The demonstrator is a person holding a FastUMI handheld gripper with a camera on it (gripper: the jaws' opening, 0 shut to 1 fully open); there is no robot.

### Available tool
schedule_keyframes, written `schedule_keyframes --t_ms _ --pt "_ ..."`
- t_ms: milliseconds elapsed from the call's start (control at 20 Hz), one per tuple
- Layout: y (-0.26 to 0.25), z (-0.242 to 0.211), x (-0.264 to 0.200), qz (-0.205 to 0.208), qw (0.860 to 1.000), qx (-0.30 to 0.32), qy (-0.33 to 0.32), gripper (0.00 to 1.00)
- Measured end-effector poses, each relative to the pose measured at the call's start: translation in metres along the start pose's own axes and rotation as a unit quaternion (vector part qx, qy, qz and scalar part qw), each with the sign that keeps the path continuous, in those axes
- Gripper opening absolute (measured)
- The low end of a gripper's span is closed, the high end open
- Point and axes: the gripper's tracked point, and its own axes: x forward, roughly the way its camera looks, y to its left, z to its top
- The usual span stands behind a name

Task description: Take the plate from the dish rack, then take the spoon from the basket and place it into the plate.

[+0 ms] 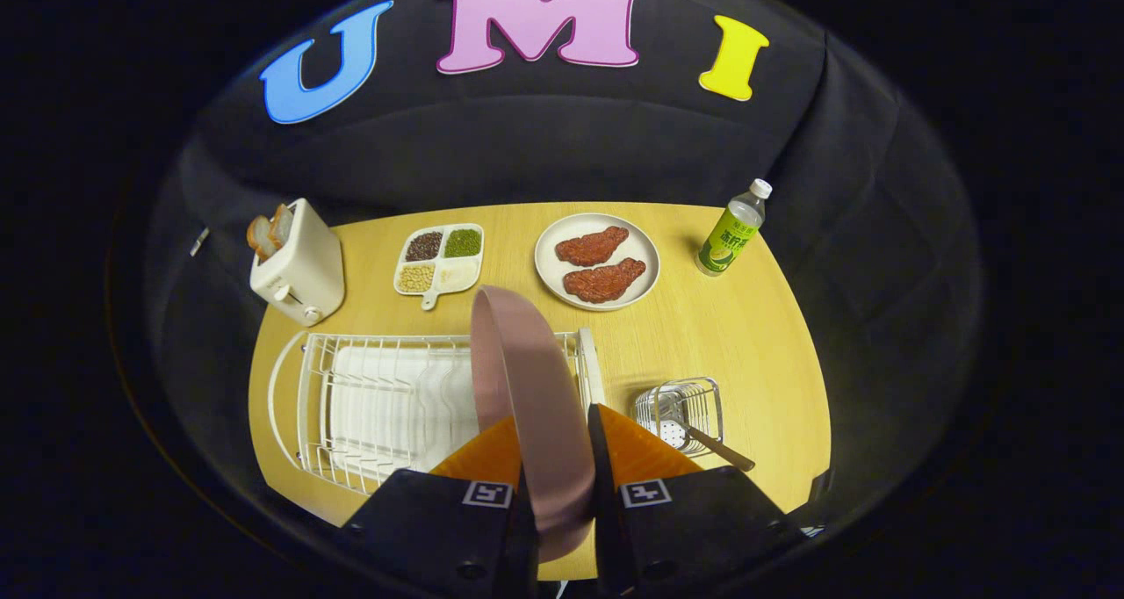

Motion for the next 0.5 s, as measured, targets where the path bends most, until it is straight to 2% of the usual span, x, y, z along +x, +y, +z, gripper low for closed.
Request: schedule_keyframes --t_ms 200,350,500 --pt "-0.004 -0.013 -0.038 0.068 0.997 0.022 -0.005 0.30" --pt "-0.004 -0.042 -0.064 0.116 0.993 0.022 -0.005 0.30" --pt "-0.006 -0.078 -0.079 0.153 0.987 0.051 0.013 0.30"
